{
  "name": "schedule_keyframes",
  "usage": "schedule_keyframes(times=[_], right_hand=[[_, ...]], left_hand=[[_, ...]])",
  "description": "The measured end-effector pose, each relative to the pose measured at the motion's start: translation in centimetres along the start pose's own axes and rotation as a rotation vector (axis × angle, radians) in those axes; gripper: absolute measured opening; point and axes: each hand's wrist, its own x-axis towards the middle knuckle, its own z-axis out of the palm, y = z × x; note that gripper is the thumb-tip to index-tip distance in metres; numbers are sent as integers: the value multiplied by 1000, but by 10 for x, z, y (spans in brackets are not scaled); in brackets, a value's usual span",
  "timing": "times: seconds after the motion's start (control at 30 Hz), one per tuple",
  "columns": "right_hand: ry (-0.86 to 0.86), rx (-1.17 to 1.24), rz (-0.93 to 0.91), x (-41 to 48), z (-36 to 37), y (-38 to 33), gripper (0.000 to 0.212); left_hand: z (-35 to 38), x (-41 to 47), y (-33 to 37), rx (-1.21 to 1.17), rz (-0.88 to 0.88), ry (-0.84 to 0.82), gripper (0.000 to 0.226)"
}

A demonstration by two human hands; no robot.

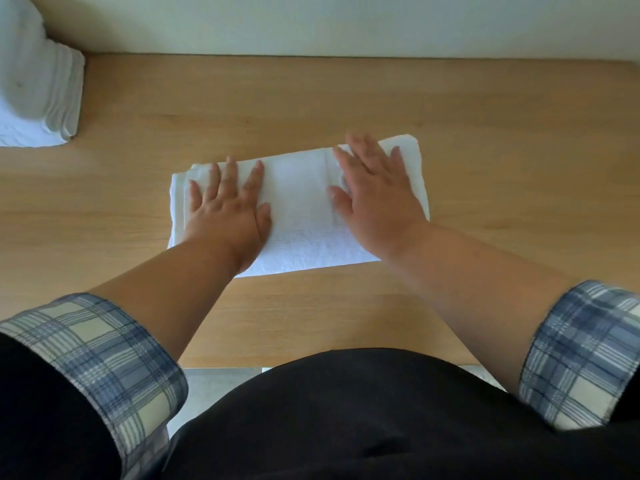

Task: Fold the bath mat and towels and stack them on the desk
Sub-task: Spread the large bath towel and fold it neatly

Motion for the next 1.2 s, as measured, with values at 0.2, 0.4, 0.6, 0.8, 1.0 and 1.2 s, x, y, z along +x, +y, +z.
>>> schedule_keyframes(times=[0.2, 0.4, 0.6, 0.8, 1.0, 1.2], right_hand=[[-221, -192, -3, 9, 22, 12, 69], [-243, -207, -6, 18, 27, 12, 70], [-266, -202, -30, 21, 30, 12, 70], [-254, -200, -45, 22, 31, 14, 72], [-223, -193, -35, 18, 28, 13, 72], [-202, -204, -11, 17, 27, 11, 72]], left_hand=[[-9, 8, -2, 96, 83, -53, 67], [-13, 25, -9, 113, 160, -66, 70], [-5, 20, -11, 61, 134, -51, 72], [-4, 25, -10, 49, 141, -64, 74], [-6, 32, -10, 30, 194, -59, 72], [5, 34, -13, 18, 219, -47, 72]])
